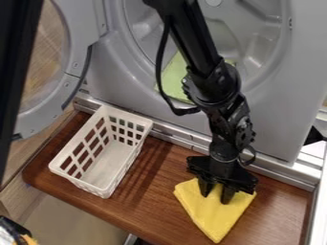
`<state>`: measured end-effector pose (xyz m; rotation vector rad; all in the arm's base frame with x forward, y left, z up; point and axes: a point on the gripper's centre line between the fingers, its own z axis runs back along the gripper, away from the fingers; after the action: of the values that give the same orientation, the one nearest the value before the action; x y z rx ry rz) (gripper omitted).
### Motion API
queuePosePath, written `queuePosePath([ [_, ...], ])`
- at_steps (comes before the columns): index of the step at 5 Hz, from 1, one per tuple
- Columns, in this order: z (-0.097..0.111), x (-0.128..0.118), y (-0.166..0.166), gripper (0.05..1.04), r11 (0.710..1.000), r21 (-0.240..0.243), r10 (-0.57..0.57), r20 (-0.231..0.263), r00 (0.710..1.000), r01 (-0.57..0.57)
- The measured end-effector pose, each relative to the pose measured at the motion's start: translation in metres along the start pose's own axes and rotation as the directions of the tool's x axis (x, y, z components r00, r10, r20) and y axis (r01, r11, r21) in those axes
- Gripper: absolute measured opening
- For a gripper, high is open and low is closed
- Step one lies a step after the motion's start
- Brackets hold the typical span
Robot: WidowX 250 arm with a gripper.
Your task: Move yellow cloth inside the basket
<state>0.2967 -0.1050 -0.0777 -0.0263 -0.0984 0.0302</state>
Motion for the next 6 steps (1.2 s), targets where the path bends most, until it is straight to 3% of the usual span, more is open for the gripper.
queuePosePath([
  [1,0.002,-0.004,0.005,0.226,0.999,0.037,-0.001,-0.032,0.999,0.002],
  [2,0.026,-0.006,0.007,0.122,0.999,0.042,0.016,-0.028,0.999,-0.014],
  [3,0.065,-0.002,0.009,0.101,0.997,0.046,0.056,0.003,0.998,-0.056],
  [4,0.105,-0.012,0.027,0.101,0.985,0.109,0.139,-0.050,0.989,-0.133],
  [5,0.125,-0.029,0.059,0.101,0.959,0.188,0.242,-0.164,0.956,-0.211],
  [6,0.127,-0.038,0.097,0.101,0.917,0.242,0.363,-0.169,0.916,-0.318],
])
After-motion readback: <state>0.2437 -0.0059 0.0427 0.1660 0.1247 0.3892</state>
